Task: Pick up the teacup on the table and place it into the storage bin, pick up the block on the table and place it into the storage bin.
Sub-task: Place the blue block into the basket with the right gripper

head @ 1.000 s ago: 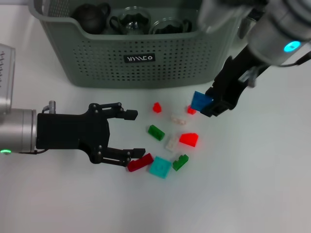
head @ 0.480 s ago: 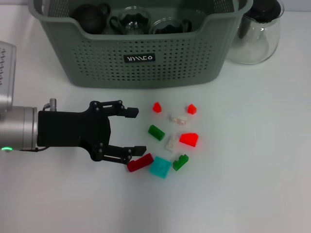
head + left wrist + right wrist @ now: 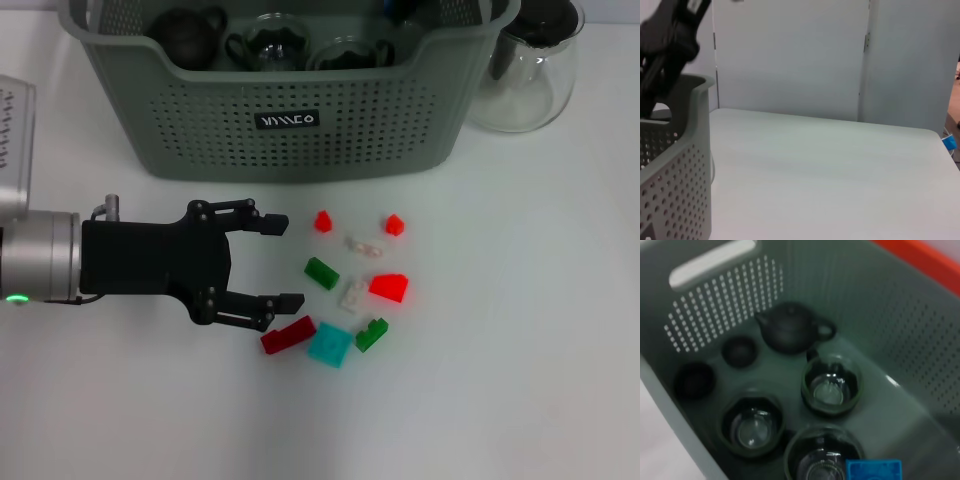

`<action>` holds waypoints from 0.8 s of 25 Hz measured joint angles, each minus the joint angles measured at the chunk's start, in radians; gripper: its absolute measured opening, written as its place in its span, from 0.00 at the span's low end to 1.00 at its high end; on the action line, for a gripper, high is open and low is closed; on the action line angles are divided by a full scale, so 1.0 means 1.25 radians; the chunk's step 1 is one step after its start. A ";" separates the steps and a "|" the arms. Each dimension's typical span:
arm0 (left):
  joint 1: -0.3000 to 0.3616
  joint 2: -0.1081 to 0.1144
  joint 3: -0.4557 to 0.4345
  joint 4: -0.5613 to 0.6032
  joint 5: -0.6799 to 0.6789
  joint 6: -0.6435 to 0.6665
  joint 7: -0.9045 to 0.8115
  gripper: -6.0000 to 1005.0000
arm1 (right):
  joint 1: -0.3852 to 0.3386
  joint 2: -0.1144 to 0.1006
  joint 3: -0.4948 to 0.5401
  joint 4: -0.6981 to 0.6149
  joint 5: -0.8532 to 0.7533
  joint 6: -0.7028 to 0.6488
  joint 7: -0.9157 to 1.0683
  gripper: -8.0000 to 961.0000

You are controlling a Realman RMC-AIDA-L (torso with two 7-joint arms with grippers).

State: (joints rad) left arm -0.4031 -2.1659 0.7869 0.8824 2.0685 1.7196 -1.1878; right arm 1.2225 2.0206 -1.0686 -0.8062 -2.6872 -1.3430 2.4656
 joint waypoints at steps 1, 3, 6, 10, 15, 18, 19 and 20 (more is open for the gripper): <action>-0.001 0.000 0.000 0.000 0.001 0.000 0.000 0.87 | 0.001 0.002 -0.006 0.013 0.000 0.015 -0.005 0.53; -0.003 0.000 0.000 -0.001 0.002 0.000 0.000 0.87 | 0.001 0.006 -0.018 0.028 -0.001 0.038 -0.011 0.54; -0.006 0.000 0.000 -0.001 0.003 0.000 0.000 0.87 | 0.000 0.012 -0.029 0.031 -0.001 0.063 -0.011 0.55; -0.006 0.000 0.000 -0.003 0.004 -0.003 0.000 0.87 | 0.001 0.018 -0.037 0.025 -0.001 0.090 -0.011 0.56; -0.006 0.000 0.000 -0.004 0.004 -0.004 0.000 0.87 | -0.004 0.023 -0.036 -0.021 0.004 0.089 -0.013 0.66; -0.006 0.000 0.000 -0.004 0.004 -0.004 0.000 0.87 | -0.040 0.031 -0.027 -0.128 0.044 0.041 -0.028 0.81; -0.006 0.000 0.000 -0.004 0.004 -0.003 0.000 0.87 | -0.058 0.032 -0.026 -0.173 0.074 0.015 -0.035 0.82; -0.006 0.000 0.000 -0.004 0.004 -0.002 0.000 0.87 | -0.075 0.032 -0.025 -0.213 0.103 -0.006 -0.039 0.83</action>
State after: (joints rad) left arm -0.4112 -2.1660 0.7870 0.8772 2.0732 1.7166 -1.1872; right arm 1.1284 2.0601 -1.1001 -1.0723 -2.5586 -1.3502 2.4166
